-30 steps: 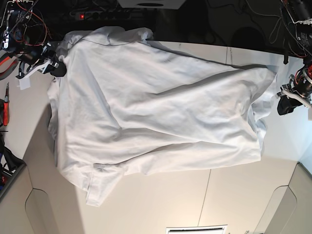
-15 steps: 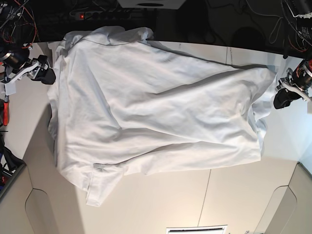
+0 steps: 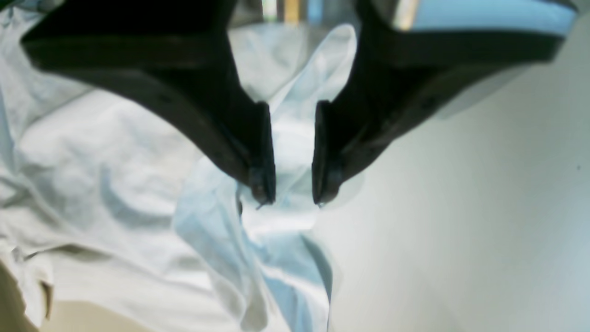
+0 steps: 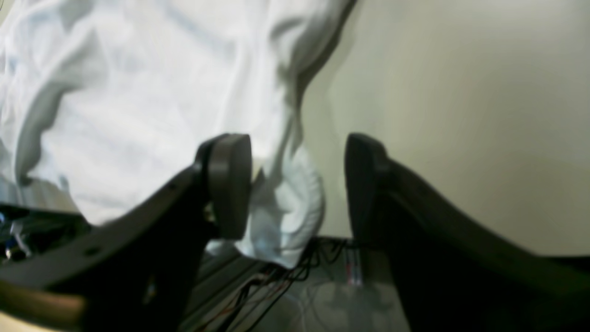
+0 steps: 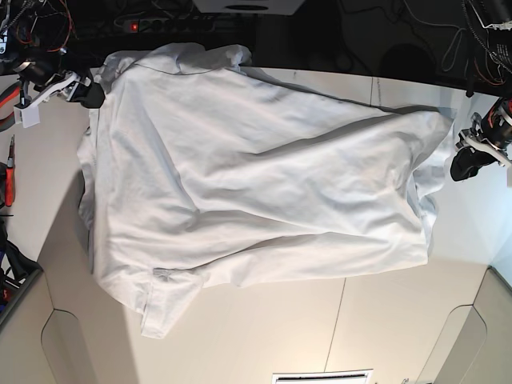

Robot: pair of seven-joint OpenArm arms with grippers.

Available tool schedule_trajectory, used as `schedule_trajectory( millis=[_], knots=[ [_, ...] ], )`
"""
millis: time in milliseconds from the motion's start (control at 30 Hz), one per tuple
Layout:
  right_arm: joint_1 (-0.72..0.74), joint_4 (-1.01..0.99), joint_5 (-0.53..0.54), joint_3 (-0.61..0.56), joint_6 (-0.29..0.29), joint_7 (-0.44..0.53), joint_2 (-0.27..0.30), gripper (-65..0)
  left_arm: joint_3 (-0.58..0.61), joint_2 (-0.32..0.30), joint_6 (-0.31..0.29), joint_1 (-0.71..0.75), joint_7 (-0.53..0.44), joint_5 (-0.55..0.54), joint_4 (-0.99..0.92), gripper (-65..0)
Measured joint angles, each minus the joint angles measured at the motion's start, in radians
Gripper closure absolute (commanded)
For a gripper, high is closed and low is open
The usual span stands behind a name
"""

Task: Layout the t-shirt on the table in an organized manner, then fold the t-shirt properly
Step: 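Regrasp the shirt edge with both grippers and hold it taut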

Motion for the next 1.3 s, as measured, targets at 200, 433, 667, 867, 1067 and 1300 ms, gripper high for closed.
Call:
schedule_trajectory(
  millis=[200,433,667,867,1067,1300],
  knots=[
    [0.005,-0.053,0.02,-0.054,0.004,0.026,0.003,-32.3,0.0,0.0,0.0,0.0,0.0,0.001,0.0,-17.9],
    [0.033,-0.069,0.022,-0.056,0.004,0.028,0.002,-32.2,0.0,0.0,0.0,0.0,0.0,0.001,0.0,-17.9],
    [0.032,-0.073,0.022,-0.057,0.0,0.021,0.0,0.0,0.0,0.0,0.0,0.0,0.0,0.009,0.0,-17.9],
    [0.032,-0.073,0.022,-0.057,0.0,0.021,0.0,0.0,0.0,0.0,0.022,0.0,0.0,0.071,0.0,-17.9],
    [0.032,-0.073,0.022,-0.057,0.0,0.021,0.0,0.0,-0.055,0.0,0.031,0.006,0.0,0.076,0.0,-18.1],
    [0.034,-0.073,0.022,-0.057,0.0,0.02,0.0,0.0,-0.16,0.0,0.035,0.087,0.068,0.068,0.0,-37.2]
  ],
)
